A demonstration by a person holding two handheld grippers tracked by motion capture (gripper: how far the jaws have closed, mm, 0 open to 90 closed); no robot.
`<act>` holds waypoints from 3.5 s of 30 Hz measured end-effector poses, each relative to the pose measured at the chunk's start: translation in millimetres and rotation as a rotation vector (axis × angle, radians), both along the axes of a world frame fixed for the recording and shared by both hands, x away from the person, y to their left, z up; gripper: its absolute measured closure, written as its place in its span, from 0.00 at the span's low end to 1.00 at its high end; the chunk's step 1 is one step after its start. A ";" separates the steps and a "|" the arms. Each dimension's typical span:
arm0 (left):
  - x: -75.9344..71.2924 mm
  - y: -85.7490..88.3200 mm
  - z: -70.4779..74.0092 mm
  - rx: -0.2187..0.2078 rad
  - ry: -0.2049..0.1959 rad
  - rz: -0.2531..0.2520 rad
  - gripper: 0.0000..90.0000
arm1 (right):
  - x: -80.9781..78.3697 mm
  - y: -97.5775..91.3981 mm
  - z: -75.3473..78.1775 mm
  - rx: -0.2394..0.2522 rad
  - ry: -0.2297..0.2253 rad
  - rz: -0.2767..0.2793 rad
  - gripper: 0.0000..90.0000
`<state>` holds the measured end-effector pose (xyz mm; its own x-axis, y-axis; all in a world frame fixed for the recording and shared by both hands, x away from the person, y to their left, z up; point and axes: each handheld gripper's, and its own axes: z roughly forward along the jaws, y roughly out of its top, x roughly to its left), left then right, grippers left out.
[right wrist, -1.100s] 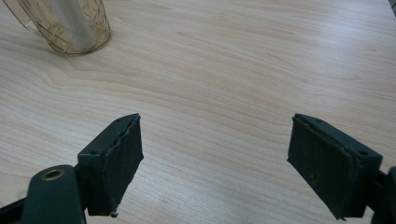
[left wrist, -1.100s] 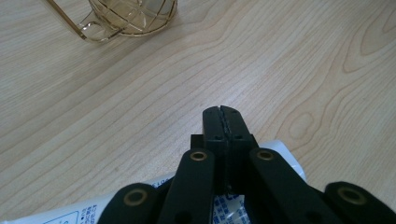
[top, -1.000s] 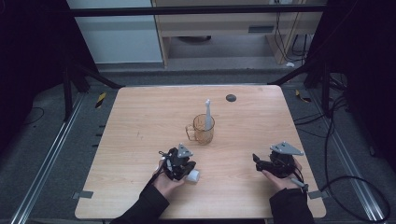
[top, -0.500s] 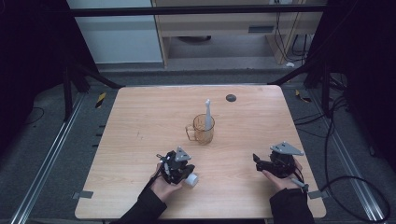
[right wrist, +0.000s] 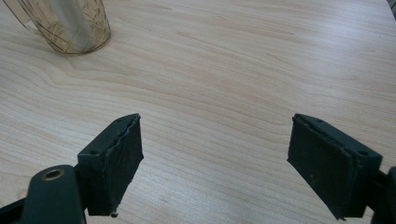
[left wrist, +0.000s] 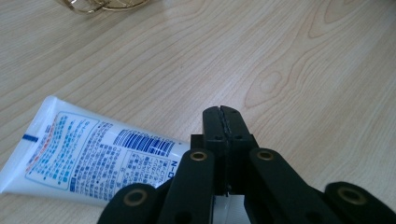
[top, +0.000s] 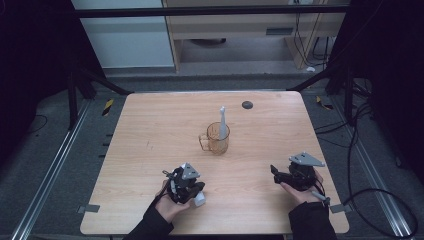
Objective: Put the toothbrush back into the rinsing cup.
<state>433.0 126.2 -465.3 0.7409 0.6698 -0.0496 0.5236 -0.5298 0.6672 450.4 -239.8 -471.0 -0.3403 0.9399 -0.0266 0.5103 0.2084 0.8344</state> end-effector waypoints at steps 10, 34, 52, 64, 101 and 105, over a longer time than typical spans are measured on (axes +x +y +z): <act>-7.8 9.6 1.5 -0.004 0.004 0.001 1.00 | 0.0 0.4 -0.1 -0.001 0.000 0.001 0.20; -20.4 30.6 3.9 -0.003 0.012 0.014 1.00 | 0.0 0.9 -0.6 -0.005 0.001 0.003 0.20; -23.1 36.4 6.3 -0.004 0.012 0.018 1.00 | 0.1 0.5 -0.9 -0.005 0.001 0.003 0.20; -25.7 32.6 4.1 -0.003 0.028 0.004 1.00 | 0.2 1.4 -1.4 -0.001 0.006 0.004 0.20; -8.8 67.8 39.8 -0.067 -0.049 0.168 0.83 | -1.4 -4.0 2.5 0.011 0.001 -0.013 0.20; -0.4 70.7 41.1 -0.050 -0.029 0.197 0.69 | -0.8 -6.3 2.0 0.014 0.010 -0.021 0.20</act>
<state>432.6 196.9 -424.1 0.5976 0.7989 -0.0673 0.5940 -0.3848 0.7065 449.7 -246.1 -469.0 -0.3209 0.9471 -0.0099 0.5224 0.1858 0.8322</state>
